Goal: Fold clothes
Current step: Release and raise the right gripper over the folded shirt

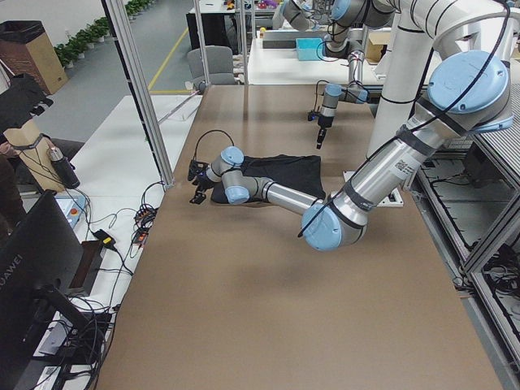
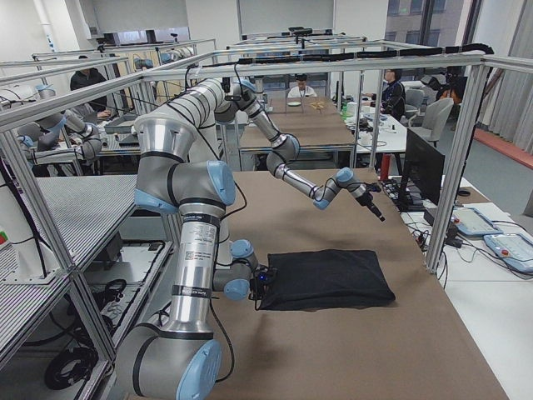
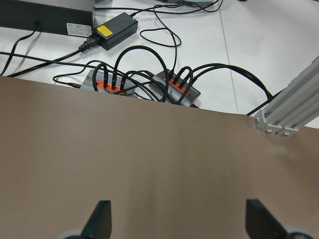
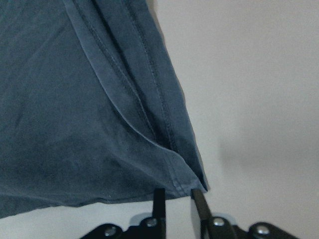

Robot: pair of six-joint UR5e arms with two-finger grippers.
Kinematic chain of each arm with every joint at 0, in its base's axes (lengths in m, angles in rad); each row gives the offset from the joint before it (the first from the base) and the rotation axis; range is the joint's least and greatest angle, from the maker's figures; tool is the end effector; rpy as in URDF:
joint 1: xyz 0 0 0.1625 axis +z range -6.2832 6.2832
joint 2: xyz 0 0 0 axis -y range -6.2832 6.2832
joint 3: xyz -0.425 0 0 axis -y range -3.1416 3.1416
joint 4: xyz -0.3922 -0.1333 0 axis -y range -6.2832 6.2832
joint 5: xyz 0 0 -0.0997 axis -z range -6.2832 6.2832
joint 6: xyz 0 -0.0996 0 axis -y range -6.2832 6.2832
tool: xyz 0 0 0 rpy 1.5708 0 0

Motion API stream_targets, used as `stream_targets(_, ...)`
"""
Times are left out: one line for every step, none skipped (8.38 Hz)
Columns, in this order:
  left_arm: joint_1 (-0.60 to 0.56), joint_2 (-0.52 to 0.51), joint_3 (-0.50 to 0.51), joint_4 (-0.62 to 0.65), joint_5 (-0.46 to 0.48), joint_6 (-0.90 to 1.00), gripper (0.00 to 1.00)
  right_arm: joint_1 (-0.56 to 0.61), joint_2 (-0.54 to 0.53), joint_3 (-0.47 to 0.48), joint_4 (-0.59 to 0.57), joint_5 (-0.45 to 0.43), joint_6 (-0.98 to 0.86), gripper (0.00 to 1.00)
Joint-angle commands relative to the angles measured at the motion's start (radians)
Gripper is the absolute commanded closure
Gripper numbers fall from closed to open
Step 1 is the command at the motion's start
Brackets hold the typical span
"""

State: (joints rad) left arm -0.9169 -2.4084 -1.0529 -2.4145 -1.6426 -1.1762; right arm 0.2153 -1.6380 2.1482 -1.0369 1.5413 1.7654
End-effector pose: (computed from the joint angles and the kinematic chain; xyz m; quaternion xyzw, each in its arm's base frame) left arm 0.3980 -0.7267 0.2715 0.3110 0.4535 -0.1965 0.8118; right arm -0.4104 -0.2292 0.3589 0.0179 -0.4984 0.1836 0.8471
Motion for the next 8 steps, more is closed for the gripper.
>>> stream_targets(0.0, -0.002, -0.002, 0.0, -0.002, 0.0, 0.05, 0.167, 0.143, -0.059, -0.03, 0.028, -0.205, 0.06)
stream_targets(0.0, -0.003, -0.002, 0.002, -0.002, 0.001, 0.05, 0.243, 0.244, -0.059, -0.137, 0.028, -0.243, 0.06)
stream_targets(0.0, -0.003, -0.002, 0.002, -0.002, 0.001, 0.05, 0.295, 0.338, -0.076, -0.261, 0.025, -0.286, 0.06)
stream_targets(-0.002, -0.003, -0.002, 0.002, -0.003, 0.001, 0.05, 0.32, 0.398, -0.135, -0.282, 0.019, -0.353, 0.06)
stream_targets(-0.002, -0.002, -0.004, -0.005, -0.005, 0.001, 0.05, 0.326, 0.438, -0.198, -0.282, -0.01, -0.401, 0.06)
stream_targets(-0.004, 0.0, -0.012, -0.009, -0.02, 0.001, 0.05, 0.331, 0.498, -0.274, -0.287, -0.076, -0.414, 0.06)
stream_targets(-0.004, 0.003, -0.018, -0.011, -0.032, 0.001, 0.05, 0.335, 0.551, -0.356, -0.287, -0.116, -0.418, 0.06)
stream_targets(-0.004, 0.006, -0.018, -0.011, -0.033, 0.001, 0.05, 0.345, 0.59, -0.425, -0.285, -0.122, -0.422, 0.06)
